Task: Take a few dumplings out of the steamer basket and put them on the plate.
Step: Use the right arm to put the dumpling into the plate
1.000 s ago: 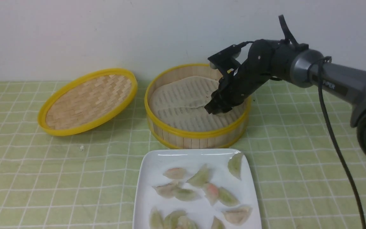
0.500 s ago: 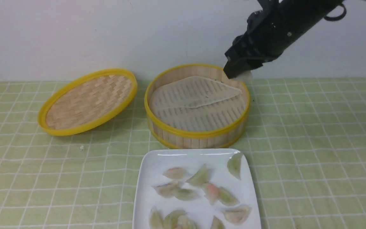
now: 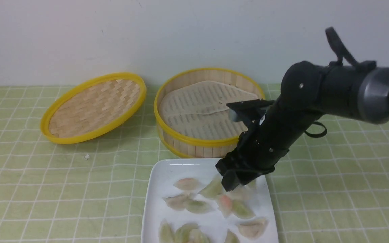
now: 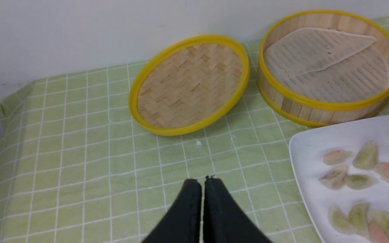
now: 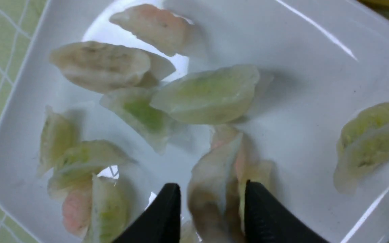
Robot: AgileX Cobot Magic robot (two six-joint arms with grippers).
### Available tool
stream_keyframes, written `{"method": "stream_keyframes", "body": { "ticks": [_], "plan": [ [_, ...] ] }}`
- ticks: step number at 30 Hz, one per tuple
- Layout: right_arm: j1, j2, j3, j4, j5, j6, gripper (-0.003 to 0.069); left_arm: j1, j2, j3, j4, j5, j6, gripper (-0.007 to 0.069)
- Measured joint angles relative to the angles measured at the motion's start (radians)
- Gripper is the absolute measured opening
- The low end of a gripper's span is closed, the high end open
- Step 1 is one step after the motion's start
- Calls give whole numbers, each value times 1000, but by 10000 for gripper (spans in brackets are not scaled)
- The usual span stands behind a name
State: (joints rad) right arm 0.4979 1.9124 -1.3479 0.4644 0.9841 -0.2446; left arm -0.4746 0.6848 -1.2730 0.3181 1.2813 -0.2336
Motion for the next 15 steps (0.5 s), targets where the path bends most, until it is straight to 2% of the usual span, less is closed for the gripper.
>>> {"method": "stream_keyframes", "body": {
  "ticks": [2, 4, 6, 7, 8, 10, 13, 14, 15],
  "plan": [
    [0, 2, -11, -14, -13, 27, 445, 0, 0, 0, -7, 0, 0, -6],
    [0, -2, -44, -33, 8, 50, 527, 0, 0, 0, -11, 0, 0, -6],
    [0, -15, -105, -61, 87, 80, 582, 0, 0, 0, -13, 0, 0, -6],
    [0, -15, -105, -61, 87, 80, 582, 0, 0, 0, -13, 0, 0, -6],
    [0, -36, -176, -95, 176, 108, 588, 0, 0, 0, -15, 0, 0, -6],
    [0, -67, -237, -125, 217, 136, 556, 0, 0, 0, -15, 0, 0, -6],
    [0, -193, -300, -193, 235, 194, 392, 0, 0, 0, -18, 0, 0, -6],
    [0, -204, -301, -196, 235, 194, 379, 0, 0, 0, -18, 0, 0, -6],
    [0, -261, -306, -209, 241, 202, 309, 0, 0, 0, -18, 0, 0, -6]
  ]
}}
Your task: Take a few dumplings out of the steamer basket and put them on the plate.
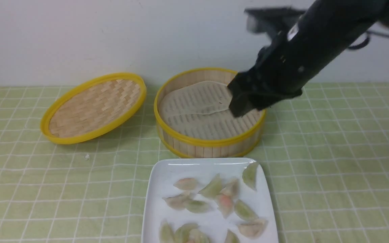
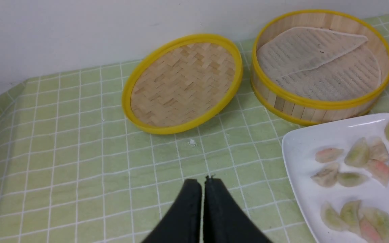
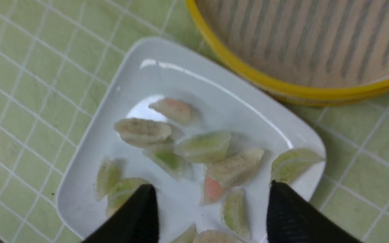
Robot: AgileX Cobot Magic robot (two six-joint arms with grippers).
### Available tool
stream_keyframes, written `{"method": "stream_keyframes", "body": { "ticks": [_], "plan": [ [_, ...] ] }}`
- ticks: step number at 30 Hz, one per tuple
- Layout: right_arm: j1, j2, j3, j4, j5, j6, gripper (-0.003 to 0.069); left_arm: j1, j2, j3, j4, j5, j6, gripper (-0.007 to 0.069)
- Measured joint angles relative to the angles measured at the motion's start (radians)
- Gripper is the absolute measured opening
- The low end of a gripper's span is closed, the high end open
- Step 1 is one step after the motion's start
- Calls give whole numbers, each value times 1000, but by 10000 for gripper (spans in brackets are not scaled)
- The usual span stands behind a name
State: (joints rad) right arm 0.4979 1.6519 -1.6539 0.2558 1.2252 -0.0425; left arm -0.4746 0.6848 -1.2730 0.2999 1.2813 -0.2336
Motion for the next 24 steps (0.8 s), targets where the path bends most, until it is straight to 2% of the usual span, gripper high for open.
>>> {"method": "stream_keyframes", "body": {
  "ticks": [1, 2, 3, 6, 9, 13, 20, 24],
  "plan": [
    [0, -60, -2, -12, 7, 7, 235, 0, 0, 0, 0, 0, 0, -6],
    [0, -164, -3, -32, 14, 21, 118, 0, 0, 0, -1, 0, 0, -6],
    [0, -229, -3, -47, 20, 32, 65, 0, 0, 0, -2, 0, 0, -6],
    [0, -403, 3, -84, 28, 62, 4, 0, 0, 0, -3, 0, 0, -6],
    [0, -562, 45, -114, 27, 72, -8, 0, 0, 0, -3, 0, 0, -6],
    [0, -912, 273, -174, -89, 77, -13, 0, 0, 0, -3, 0, 0, -6],
    [0, -1553, 861, -237, -563, 110, -15, 0, 0, 0, -7, -21, 0, -6],
    [0, -1672, 1052, -310, -729, 211, -15, 0, 1, 1, -32, -110, 0, -6]
  ]
}}
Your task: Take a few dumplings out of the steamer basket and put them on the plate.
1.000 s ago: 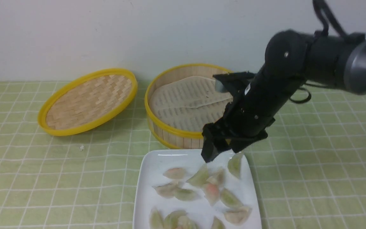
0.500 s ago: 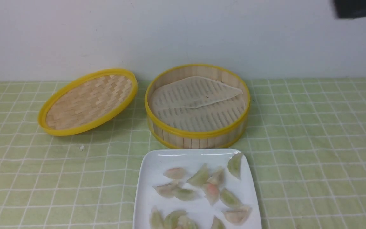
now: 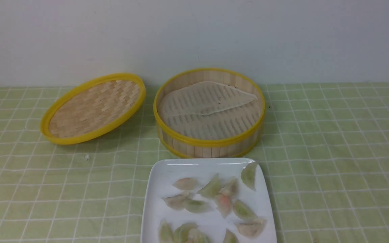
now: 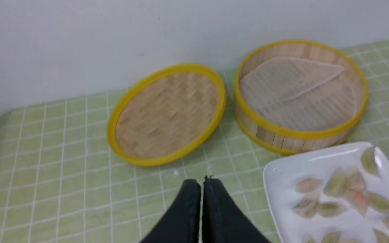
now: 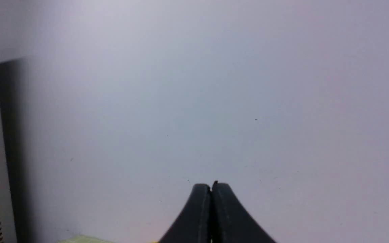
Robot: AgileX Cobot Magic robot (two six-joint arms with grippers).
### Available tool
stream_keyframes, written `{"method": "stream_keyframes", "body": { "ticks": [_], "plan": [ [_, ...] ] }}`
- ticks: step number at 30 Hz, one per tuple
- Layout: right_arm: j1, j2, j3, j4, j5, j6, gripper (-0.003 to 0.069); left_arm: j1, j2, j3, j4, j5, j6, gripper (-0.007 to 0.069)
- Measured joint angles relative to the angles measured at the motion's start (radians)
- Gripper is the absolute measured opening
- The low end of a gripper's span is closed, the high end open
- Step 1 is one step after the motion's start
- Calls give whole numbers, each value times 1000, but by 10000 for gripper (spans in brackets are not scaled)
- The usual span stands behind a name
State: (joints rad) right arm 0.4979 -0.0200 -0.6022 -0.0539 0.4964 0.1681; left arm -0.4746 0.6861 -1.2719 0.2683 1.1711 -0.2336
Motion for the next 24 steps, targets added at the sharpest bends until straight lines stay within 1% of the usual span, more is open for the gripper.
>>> {"method": "stream_keyframes", "body": {
  "ticks": [2, 5, 7, 10, 13, 16, 18, 21, 24],
  "plan": [
    [0, 0, 35, -11, -27, 45, -15, 0, 2, 1, -20, -36, 0, -6],
    [0, 0, 53, -17, -60, 100, -15, 0, 0, 2, -17, -49, 0, -6],
    [0, 0, 53, -17, -62, 110, -15, 0, -10, 5, -19, -49, 0, -6],
    [0, 0, 53, -20, -66, 120, -15, 0, -95, 44, -19, -57, 0, -6],
    [0, 0, 53, -21, -67, 122, -15, 0, -209, 103, -17, -92, -20, -6],
    [0, 0, 53, -21, -67, 122, -15, 0, -330, 185, -15, -166, -49, -6],
    [0, 0, 53, -21, -67, 122, -15, 0, -409, 275, -15, -239, -57, -6],
    [0, 0, 53, -21, -67, 123, -15, 0, -469, 375, -25, -296, -58, -6],
    [0, 0, 53, -21, -67, 123, -15, 0, -501, 435, -27, -319, -60, -6]
  ]
}}
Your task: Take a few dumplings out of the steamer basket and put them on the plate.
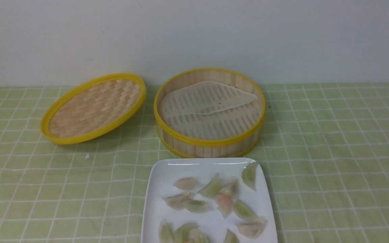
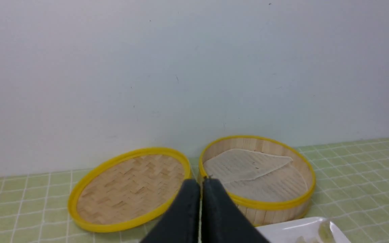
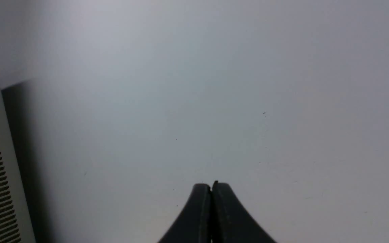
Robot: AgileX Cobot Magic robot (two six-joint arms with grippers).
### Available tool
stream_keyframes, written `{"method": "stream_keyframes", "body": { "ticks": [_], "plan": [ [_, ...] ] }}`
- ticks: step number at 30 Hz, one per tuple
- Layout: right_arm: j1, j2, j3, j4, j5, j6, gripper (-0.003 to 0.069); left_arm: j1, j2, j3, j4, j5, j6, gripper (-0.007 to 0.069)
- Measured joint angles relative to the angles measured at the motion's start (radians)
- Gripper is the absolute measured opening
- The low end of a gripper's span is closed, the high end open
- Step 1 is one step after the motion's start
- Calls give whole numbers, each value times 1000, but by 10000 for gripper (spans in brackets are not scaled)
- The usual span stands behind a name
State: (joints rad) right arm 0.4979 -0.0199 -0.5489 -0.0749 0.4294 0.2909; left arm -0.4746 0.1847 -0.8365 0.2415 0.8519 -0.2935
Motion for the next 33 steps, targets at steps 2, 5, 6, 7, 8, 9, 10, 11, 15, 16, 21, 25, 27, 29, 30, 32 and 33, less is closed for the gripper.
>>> {"method": "stream_keyframes", "body": {
  "ticks": [2, 5, 6, 7, 8, 9, 10, 11, 15, 16, 21, 25, 27, 29, 30, 32, 33],
  "plan": [
    [0, 0, 0, 0, 0, 0, -15, 0, -8, 24, 0, -3, 0, -6],
    [0, 0, 0, 0, 0, 0, -15, 0, -8, 75, 0, -11, 0, -6],
    [0, 0, 0, 0, 0, 0, -15, 0, -8, 84, 0, -11, 0, -6],
    [0, 0, 0, 0, 0, 0, -15, 0, -8, 92, -1, -12, 0, -6],
    [0, 0, 0, 0, 0, 0, -15, 0, -8, 105, -2, -13, 0, -6],
    [0, 0, 0, 0, 0, 0, -15, 0, -8, 121, -3, -15, 0, -6],
    [0, 0, 0, 0, 0, 0, -15, 0, -8, 131, -3, -16, 0, -6],
    [0, 0, 0, 0, 0, 0, -15, 0, -8, 135, -3, -16, 0, -6],
    [0, 0, 0, 0, 0, 0, -15, 0, -8, 177, 5, -47, 0, -6],
    [0, 0, 0, 0, 0, 0, -15, 0, -8, 197, 9, -75, 0, -6],
    [0, 0, 0, 0, 0, 0, -15, 4, -51, 351, 21, -337, 12, -6],
    [0, 0, 0, 0, 0, 0, -15, 89, -149, 532, -73, -521, 99, -6],
    [0, 0, 0, 0, 0, 0, -15, 141, -181, 604, -149, -560, 175, -6],
    [0, 0, 0, 0, -2, 0, -15, 227, -196, 700, -253, -592, 286, -6],
    [0, 0, 0, 0, -2, 0, -15, 265, -197, 742, -295, -595, 329, -6],
    [0, 0, 0, 0, -1, 0, -15, 327, -197, 808, -354, -598, 384, -6],
    [0, 0, 0, 0, -1, 0, -15, 333, -197, 814, -358, -598, 384, -6]
  ]
}}
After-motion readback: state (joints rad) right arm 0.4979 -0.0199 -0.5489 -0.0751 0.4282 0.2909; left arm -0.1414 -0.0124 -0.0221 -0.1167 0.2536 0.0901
